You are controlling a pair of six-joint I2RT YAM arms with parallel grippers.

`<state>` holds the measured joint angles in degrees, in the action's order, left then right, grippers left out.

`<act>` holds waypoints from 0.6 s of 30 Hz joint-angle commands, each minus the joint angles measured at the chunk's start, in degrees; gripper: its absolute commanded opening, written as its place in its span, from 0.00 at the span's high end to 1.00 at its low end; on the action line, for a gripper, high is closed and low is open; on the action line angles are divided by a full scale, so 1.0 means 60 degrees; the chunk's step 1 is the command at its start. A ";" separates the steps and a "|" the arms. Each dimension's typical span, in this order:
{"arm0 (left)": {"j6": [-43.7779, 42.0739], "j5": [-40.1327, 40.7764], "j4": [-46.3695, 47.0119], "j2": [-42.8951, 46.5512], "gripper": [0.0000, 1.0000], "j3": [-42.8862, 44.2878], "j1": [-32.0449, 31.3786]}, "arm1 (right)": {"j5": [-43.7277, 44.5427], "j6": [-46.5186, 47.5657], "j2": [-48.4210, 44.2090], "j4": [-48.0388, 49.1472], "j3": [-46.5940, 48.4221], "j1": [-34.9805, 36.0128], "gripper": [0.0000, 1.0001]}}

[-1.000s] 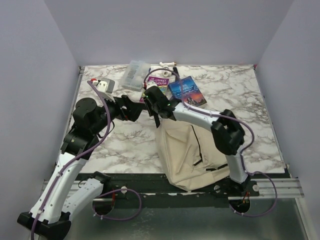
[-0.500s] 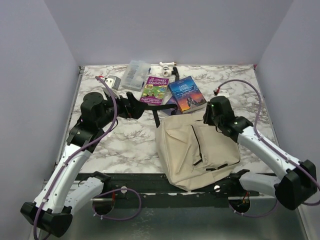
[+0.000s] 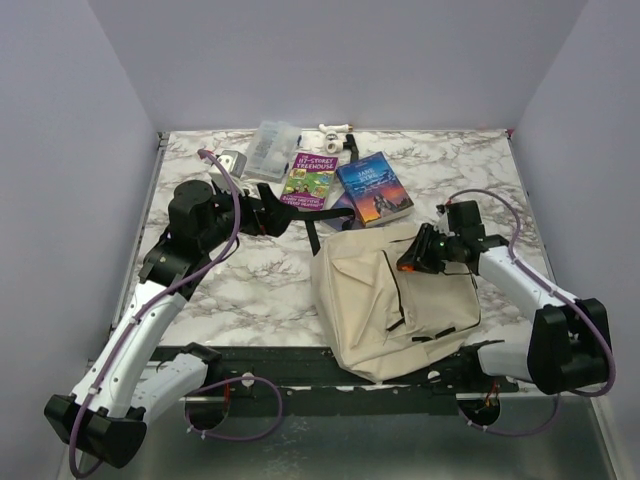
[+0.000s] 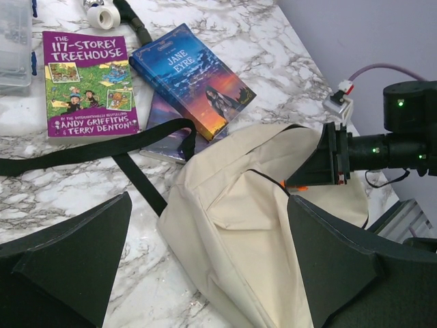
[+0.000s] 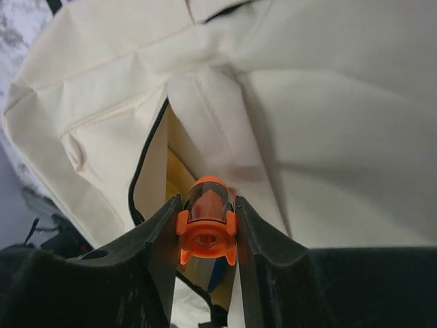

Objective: Pack the student bag
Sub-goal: Place the stationery in the student bag.

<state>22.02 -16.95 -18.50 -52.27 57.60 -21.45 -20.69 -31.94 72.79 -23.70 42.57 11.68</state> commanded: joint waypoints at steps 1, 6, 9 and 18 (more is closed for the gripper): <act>0.0022 -0.0061 0.0029 0.0035 0.02 -0.0090 -0.0057 | -0.2860 -0.0241 0.0322 0.0661 -0.0390 -0.0126 0.63; 0.0124 -0.0402 0.0005 -0.0108 0.02 -0.0006 -0.0057 | -0.3489 -0.0424 0.0325 0.1076 -0.0910 -0.0122 0.60; 0.0168 -0.0498 0.0018 -0.0079 0.01 0.0012 -0.0058 | -0.3852 -0.0256 0.0723 0.1166 -0.1062 -0.0117 0.57; 0.0160 -0.0578 0.0031 -0.0172 0.02 0.0009 -0.0072 | -0.3435 -0.0198 0.0984 0.1355 -0.0896 -0.0124 0.42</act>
<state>22.72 -18.35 -18.52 -52.84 57.60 -21.52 -41.54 -33.58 78.61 -16.32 36.25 11.14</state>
